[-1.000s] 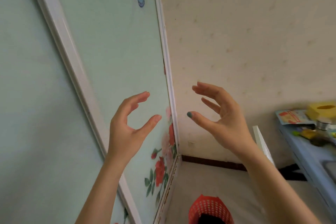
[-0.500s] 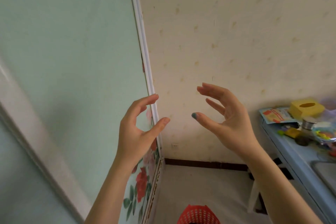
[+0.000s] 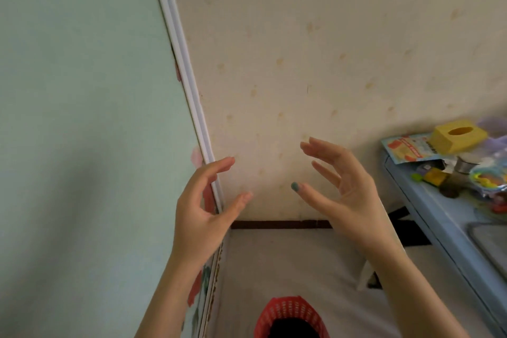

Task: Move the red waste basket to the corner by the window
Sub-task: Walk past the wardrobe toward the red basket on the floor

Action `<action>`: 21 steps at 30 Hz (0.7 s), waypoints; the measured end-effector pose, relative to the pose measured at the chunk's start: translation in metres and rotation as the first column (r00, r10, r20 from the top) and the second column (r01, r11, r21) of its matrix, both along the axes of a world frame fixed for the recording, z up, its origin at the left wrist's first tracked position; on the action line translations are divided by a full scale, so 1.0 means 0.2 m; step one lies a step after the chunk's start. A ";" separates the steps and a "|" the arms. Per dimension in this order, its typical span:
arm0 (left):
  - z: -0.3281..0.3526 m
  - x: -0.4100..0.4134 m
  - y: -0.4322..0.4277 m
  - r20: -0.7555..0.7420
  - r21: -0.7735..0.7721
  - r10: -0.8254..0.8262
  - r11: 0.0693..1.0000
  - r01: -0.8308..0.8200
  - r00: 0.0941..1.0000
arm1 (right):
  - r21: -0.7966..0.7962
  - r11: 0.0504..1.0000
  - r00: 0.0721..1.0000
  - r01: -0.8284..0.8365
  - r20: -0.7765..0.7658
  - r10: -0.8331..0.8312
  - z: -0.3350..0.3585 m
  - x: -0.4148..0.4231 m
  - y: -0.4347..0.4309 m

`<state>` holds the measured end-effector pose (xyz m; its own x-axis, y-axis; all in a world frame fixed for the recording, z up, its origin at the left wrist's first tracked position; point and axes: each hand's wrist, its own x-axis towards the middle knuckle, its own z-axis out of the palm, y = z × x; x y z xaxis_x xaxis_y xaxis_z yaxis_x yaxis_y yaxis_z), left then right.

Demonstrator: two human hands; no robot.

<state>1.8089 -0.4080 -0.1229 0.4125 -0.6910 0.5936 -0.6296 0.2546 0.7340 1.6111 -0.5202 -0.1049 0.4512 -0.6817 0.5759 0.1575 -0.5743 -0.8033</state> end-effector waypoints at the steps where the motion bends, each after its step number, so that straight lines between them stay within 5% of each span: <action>1: -0.04 0.02 -0.03 -0.017 0.016 -0.009 1.000 0.010 1.000 | 0.019 1.000 1.000 0.012 -0.014 -0.012 -0.04 0.01 -0.02; 21: -1.31 0.07 -0.27 -0.323 0.393 -0.061 0.899 0.193 0.944 | 0.365 0.833 0.878 0.416 -0.398 -0.264 -1.22 -0.08 -0.14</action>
